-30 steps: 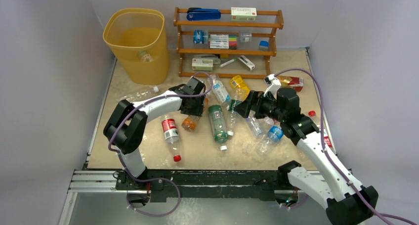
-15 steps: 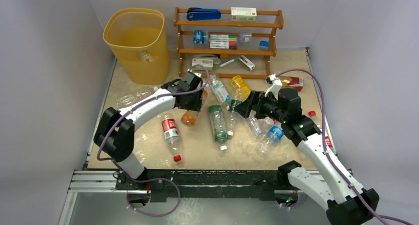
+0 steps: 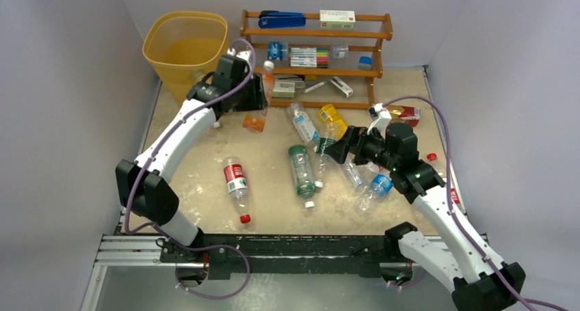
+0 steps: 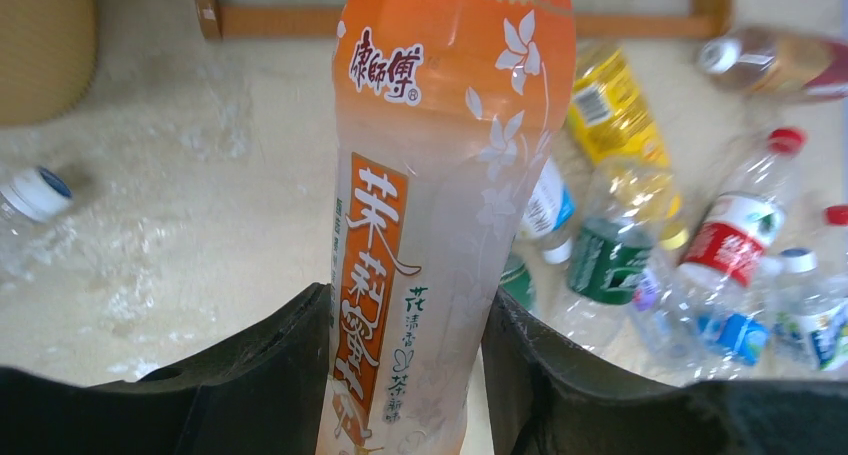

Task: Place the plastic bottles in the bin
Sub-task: Pick up the plastic bottle at the center of the board, then place the plastic bottle in the trash bin, then pick up the plastic bottle at the center of the board.

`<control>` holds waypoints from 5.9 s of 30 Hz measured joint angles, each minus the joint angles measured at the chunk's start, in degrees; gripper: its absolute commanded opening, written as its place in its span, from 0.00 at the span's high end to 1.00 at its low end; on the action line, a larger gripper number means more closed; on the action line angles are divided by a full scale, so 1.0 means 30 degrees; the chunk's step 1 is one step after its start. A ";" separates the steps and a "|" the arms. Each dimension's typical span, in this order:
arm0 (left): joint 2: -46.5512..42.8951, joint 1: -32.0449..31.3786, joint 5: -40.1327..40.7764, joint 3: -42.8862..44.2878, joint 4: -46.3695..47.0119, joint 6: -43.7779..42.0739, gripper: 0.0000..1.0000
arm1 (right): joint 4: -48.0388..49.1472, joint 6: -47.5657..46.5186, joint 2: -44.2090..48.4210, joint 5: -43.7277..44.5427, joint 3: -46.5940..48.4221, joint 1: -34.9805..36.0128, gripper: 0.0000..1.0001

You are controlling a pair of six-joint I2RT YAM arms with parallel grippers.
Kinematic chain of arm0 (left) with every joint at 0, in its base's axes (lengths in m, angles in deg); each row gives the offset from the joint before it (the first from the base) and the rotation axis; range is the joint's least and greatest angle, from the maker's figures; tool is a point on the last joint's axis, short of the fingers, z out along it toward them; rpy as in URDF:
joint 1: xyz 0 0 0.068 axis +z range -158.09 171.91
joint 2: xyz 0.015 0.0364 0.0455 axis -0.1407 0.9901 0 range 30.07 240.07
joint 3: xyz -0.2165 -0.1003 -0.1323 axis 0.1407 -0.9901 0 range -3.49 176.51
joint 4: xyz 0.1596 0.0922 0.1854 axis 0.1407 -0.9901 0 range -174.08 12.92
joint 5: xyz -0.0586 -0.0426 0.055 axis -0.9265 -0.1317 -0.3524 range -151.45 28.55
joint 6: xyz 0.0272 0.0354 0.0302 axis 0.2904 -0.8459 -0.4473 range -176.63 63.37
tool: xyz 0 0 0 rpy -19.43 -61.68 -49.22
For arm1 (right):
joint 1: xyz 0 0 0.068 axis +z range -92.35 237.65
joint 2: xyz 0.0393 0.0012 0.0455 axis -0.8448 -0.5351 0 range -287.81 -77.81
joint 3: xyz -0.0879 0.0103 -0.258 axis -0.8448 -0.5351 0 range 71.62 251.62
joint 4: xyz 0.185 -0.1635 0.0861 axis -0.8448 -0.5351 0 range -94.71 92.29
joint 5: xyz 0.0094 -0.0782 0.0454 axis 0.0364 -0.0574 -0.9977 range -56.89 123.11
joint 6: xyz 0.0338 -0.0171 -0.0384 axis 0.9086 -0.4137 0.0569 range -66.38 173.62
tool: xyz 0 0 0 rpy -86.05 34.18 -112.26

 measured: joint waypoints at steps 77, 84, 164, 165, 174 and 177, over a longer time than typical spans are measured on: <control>0.3825 1.0885 -0.2557 1.0550 0.2608 0.3373 0.17 | 0.0627 0.0481 -0.0729 -0.0539 0.0073 0.0000 0.00; -0.1574 1.0542 -0.3504 0.6521 0.2820 0.3650 0.16 | 0.0641 0.0299 -0.0452 -0.0976 0.0102 0.0000 0.00; -1.3435 0.6725 -0.6288 -1.3959 0.1268 0.3876 0.10 | -0.2142 0.2419 -0.1027 -0.2499 0.6637 0.0000 0.00; -1.3515 0.6725 -0.6120 -1.4061 0.1209 0.3883 0.10 | -0.2237 0.2375 -0.1115 -0.2499 0.6892 0.0000 0.00; -1.3770 0.6725 -0.3774 -1.4426 -0.0444 0.3912 0.09 | -0.2484 0.2040 -0.2455 -0.2543 0.8604 0.0000 0.00; -1.3799 0.6725 -0.3155 -1.4877 -0.0699 0.4073 0.09 | -0.2419 0.1982 -0.2929 -0.2550 0.8684 0.0000 0.00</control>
